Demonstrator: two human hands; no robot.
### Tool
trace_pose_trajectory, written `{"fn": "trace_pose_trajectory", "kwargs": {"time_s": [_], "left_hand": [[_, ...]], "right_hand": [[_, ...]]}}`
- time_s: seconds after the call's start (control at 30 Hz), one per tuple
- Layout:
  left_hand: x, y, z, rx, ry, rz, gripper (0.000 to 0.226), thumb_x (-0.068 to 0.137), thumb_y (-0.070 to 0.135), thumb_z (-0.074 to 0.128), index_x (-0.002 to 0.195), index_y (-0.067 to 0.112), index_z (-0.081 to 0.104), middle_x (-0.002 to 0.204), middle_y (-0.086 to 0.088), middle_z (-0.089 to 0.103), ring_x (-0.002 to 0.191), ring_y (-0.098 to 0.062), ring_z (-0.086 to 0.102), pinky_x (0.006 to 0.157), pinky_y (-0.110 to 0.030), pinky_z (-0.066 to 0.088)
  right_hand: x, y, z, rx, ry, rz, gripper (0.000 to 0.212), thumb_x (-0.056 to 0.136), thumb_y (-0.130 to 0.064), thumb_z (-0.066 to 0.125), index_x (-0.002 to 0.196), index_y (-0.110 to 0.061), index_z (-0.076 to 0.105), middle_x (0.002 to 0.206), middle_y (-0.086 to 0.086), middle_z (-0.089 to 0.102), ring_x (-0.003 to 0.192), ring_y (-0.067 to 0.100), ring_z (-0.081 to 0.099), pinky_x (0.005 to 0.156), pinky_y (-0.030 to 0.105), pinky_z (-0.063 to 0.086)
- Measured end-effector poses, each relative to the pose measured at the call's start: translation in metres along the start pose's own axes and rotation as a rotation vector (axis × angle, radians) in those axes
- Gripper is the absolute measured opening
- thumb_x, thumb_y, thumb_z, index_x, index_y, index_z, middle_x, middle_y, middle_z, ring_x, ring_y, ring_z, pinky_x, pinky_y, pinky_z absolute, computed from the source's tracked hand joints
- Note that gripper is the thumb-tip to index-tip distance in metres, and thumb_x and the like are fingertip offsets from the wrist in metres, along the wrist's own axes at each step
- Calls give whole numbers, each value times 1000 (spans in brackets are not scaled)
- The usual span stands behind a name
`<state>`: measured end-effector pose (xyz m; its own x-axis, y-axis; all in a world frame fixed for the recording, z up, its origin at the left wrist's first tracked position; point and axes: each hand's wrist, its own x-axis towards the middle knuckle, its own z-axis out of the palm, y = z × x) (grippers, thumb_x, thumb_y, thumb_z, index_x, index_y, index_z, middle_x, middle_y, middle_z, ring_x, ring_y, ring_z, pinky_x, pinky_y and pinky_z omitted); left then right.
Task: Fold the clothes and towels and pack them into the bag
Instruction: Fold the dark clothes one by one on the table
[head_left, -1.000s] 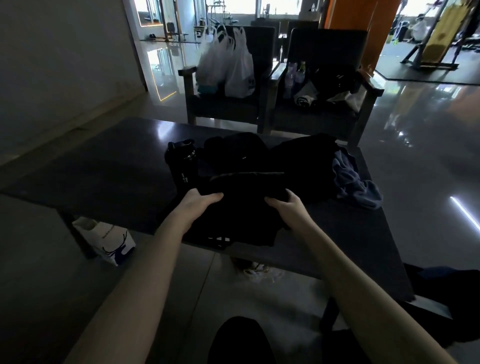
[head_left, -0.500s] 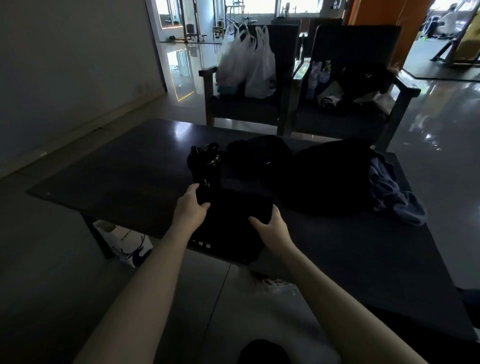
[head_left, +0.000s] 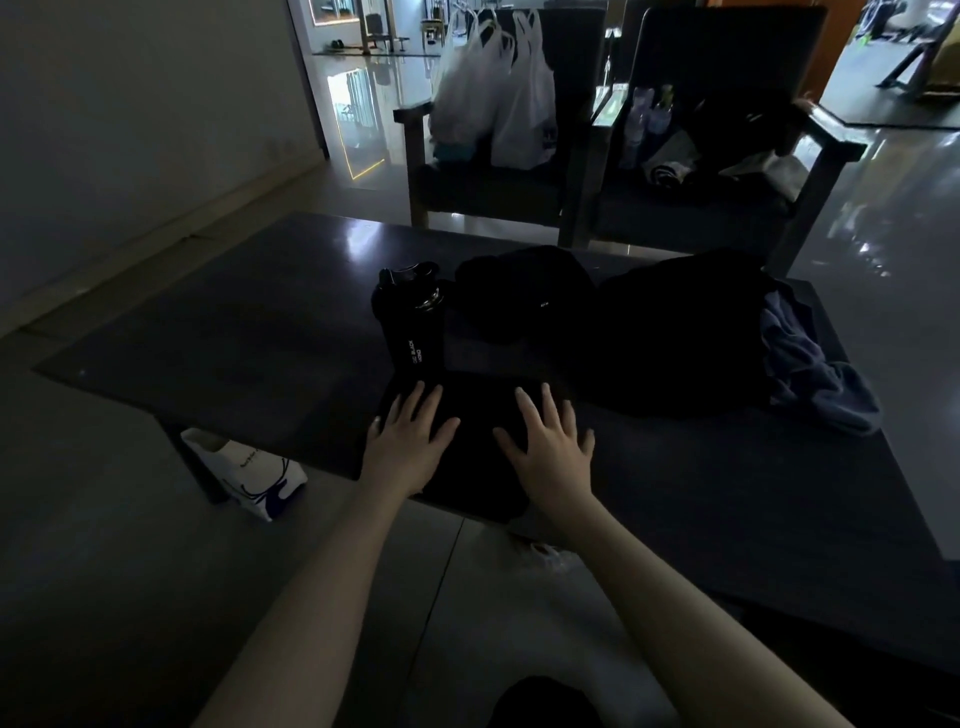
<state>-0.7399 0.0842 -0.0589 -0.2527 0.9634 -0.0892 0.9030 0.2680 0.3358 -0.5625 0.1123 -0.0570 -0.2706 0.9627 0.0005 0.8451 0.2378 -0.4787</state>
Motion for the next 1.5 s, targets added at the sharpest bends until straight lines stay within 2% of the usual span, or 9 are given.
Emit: {"fn": "trace_pose_trajectory", "kwargs": {"time_s": [0.2,0.3,0.43,0.5,0.6,0.8,1.0,1.23,1.5], "left_hand": [[1,-3,5,207,-13,54,58,99,45,26,152,33,7,160,4,-10,147,-25,-1,117,-49,11],[0,6,-5,139,-22,0,59,98,53,23,152,34,6,161,5,-5,147,-23,0,117,-49,6],[-8,22,-22,37,23,-12,58,99,53,21,152,32,11,160,10,1,147,-16,-3,117,-47,-4],[-19,28,-27,40,27,46,57,99,51,24,152,31,15,160,11,4,147,-14,-2,117,-46,-6],[-37,36,-33,80,-72,71,56,100,50,24,152,29,14,160,11,5,147,-13,-1,118,-46,-3],[-62,64,-61,-3,-46,44,54,101,47,26,150,25,24,158,6,18,146,-14,13,118,-46,4],[-76,106,-62,-35,-42,76,55,101,47,28,149,22,30,156,3,26,144,-15,20,118,-43,10],[-57,154,-40,23,-94,158,54,101,47,28,147,19,32,153,0,31,142,-16,26,117,-42,16],[-4,178,-9,4,-150,191,55,100,47,30,147,17,32,153,-1,33,141,-18,28,117,-43,19]], "right_hand": [[0,4,-3,18,-95,50,64,94,-60,29,149,-36,11,160,-2,-2,147,25,-4,115,55,1],[-2,1,-12,-38,-126,59,66,94,-62,27,150,-35,6,160,1,-7,146,26,-6,114,55,0],[-9,1,-29,-77,9,-33,66,96,-56,32,151,-32,5,159,-2,-9,147,23,-3,115,51,3],[-13,3,-34,-138,-63,-118,59,98,-50,32,150,-32,12,160,-6,-1,147,21,-1,116,49,4],[-22,4,-46,-84,-172,-83,57,98,-49,33,150,-31,18,160,-6,5,147,20,3,116,48,7],[-42,13,-93,70,-32,-48,55,98,-45,38,148,-23,29,158,-2,17,144,20,16,116,43,18],[-62,53,-127,210,-4,2,53,97,-41,44,143,-16,38,154,3,29,141,21,28,114,40,26],[-62,96,-143,261,31,52,52,97,-34,47,142,-11,39,147,7,40,135,22,37,111,37,32],[-20,130,-138,304,65,116,53,97,-31,48,145,-12,34,148,6,38,136,21,36,110,34,32]]}}
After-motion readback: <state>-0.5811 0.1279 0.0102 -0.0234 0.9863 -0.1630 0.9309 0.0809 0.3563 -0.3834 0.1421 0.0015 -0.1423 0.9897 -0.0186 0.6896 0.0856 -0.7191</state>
